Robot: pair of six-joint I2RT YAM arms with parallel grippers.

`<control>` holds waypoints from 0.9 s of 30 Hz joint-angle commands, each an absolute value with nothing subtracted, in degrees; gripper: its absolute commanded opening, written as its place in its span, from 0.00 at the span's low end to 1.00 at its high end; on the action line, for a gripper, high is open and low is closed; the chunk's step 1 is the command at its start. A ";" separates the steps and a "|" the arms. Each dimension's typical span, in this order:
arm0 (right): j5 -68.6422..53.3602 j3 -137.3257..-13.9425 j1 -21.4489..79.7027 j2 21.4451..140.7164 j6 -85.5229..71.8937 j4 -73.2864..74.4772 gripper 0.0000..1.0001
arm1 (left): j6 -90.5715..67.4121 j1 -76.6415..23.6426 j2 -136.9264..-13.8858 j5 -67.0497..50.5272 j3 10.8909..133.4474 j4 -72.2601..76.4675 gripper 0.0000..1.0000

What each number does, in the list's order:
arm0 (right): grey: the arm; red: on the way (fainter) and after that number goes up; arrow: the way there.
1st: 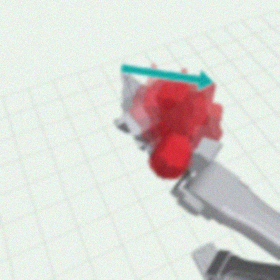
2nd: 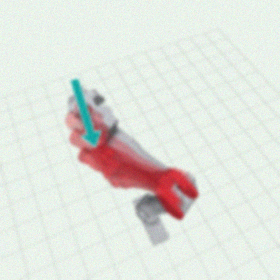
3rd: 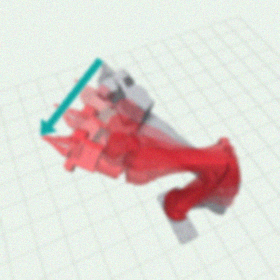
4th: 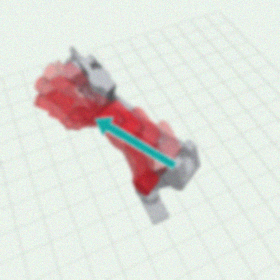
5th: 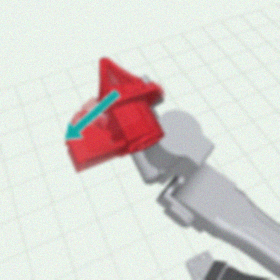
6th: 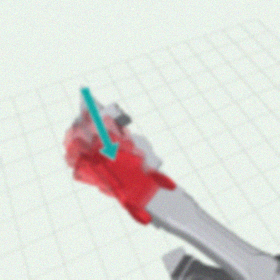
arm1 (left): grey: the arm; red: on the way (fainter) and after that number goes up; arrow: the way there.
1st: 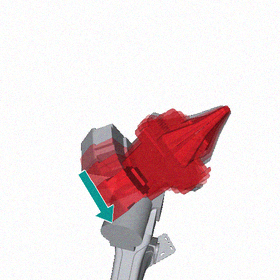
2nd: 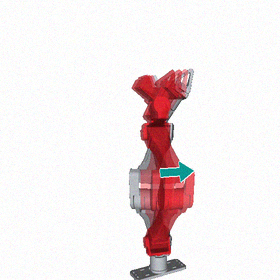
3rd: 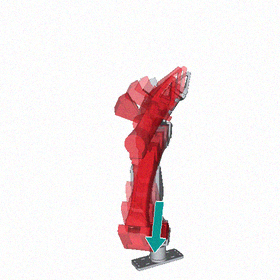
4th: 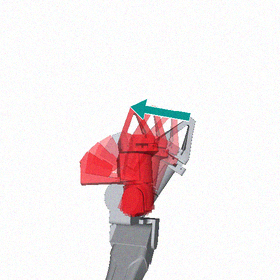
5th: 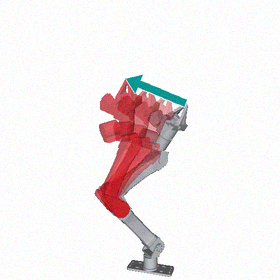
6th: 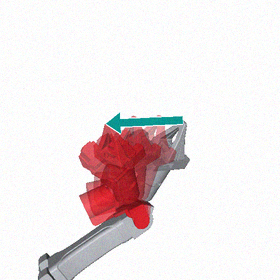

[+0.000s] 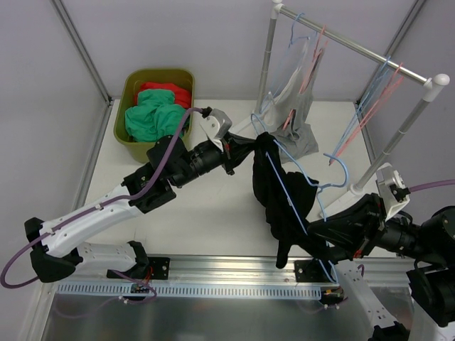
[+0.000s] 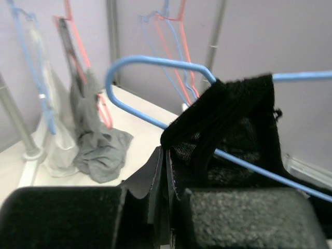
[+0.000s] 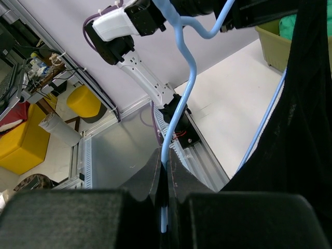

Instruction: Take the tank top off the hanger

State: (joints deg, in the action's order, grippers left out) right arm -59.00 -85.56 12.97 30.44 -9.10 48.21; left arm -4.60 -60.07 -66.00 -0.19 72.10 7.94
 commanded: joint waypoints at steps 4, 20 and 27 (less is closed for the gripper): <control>-60.64 -80.08 13.18 32.17 -7.65 44.38 0.00 | -4.48 -60.73 -60.30 27.32 72.86 11.87 0.00; -72.98 -76.64 17.49 26.72 -0.98 37.27 0.00 | -18.98 -48.34 -60.21 24.73 72.61 -4.31 0.00; -48.28 -71.38 17.31 24.35 -7.96 18.32 0.00 | -24.59 -48.51 -50.74 -12.88 58.64 5.95 0.00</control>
